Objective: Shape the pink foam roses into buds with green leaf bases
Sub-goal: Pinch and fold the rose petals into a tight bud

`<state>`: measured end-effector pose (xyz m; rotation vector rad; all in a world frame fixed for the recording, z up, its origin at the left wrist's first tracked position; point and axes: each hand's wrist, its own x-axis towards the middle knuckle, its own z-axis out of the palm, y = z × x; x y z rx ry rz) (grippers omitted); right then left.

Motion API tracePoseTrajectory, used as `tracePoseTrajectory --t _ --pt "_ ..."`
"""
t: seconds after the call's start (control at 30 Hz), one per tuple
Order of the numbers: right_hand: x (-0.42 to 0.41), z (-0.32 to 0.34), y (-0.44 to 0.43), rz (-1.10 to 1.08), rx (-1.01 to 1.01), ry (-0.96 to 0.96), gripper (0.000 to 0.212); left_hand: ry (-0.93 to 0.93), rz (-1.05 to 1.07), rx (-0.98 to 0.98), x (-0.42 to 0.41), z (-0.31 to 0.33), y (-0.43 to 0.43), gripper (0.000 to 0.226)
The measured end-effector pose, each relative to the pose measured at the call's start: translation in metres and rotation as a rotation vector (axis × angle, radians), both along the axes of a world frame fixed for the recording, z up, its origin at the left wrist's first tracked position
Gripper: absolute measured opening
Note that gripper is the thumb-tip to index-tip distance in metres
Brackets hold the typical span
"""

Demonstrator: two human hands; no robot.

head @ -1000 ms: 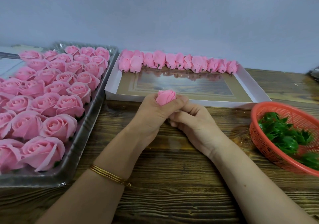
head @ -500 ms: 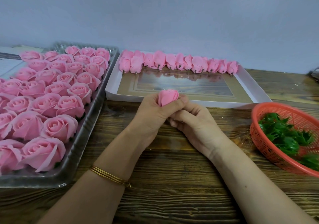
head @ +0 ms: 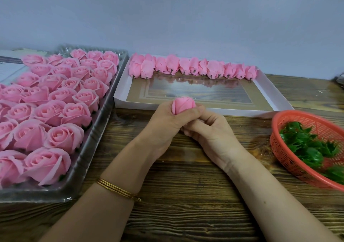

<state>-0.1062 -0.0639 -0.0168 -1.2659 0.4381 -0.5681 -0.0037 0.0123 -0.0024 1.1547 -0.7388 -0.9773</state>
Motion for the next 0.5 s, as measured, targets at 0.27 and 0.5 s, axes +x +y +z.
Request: tracePoseTrajectory --t 0.27,0.5 --pt "-0.003 0.011 -0.003 0.127 0.195 -0.006 0.01 0.05 -0.232 -0.04 0.014 0.006 0.009 0.039" --pt "-0.004 0.013 -0.005 0.221 0.289 -0.016 0.023 0.071 -0.273 -0.021 0.019 0.005 0.009 0.027"
